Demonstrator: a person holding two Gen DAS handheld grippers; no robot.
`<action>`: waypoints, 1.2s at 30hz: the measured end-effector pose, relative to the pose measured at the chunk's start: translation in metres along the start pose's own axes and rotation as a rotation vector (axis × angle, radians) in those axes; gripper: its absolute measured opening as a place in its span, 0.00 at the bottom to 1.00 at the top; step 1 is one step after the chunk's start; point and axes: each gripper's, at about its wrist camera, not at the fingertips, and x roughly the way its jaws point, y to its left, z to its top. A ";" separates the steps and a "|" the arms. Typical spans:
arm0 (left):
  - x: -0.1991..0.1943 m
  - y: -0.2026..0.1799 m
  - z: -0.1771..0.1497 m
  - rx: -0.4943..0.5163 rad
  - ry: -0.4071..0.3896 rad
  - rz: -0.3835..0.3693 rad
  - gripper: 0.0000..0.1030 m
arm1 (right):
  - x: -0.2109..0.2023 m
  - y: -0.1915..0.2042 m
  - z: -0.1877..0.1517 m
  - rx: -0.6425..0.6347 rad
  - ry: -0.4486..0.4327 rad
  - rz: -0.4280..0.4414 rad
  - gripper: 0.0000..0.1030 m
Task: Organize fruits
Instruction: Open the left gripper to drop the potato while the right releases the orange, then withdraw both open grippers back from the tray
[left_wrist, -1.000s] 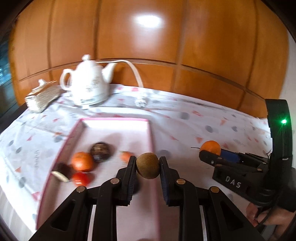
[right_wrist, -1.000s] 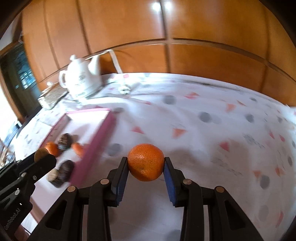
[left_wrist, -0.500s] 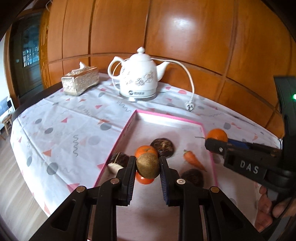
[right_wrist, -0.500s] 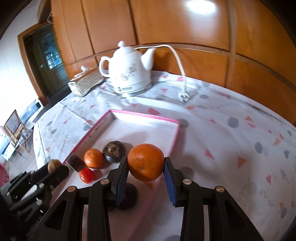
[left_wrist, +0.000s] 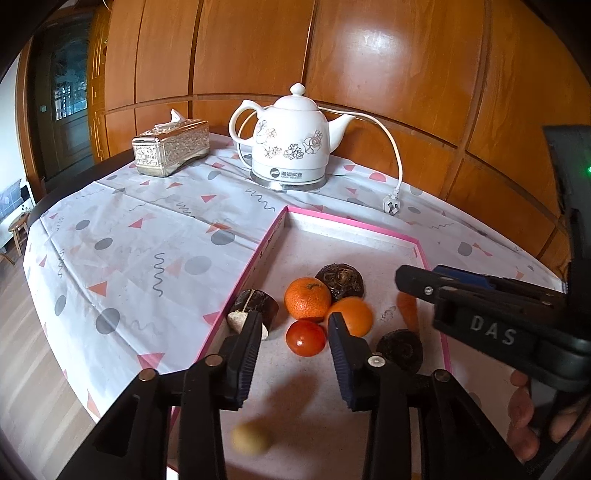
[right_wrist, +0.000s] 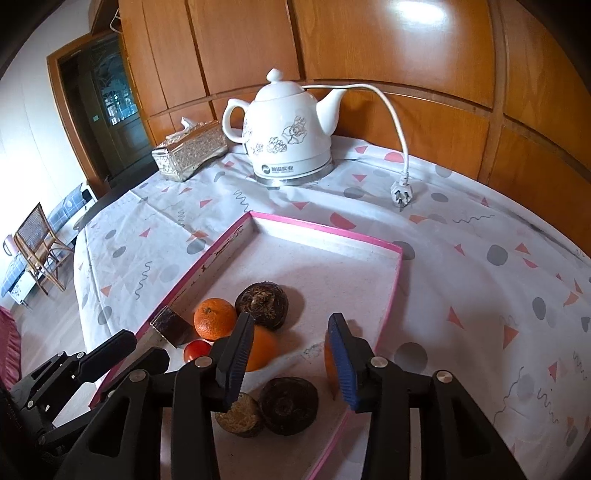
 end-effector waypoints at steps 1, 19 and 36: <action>-0.001 0.000 0.000 0.001 -0.003 0.003 0.41 | -0.003 -0.002 -0.001 0.009 -0.006 -0.003 0.41; -0.043 -0.028 -0.007 0.047 -0.091 0.011 0.88 | -0.069 -0.019 -0.070 0.102 -0.123 -0.233 0.54; -0.053 -0.033 -0.010 0.053 -0.090 0.026 1.00 | -0.077 -0.016 -0.081 0.099 -0.133 -0.236 0.54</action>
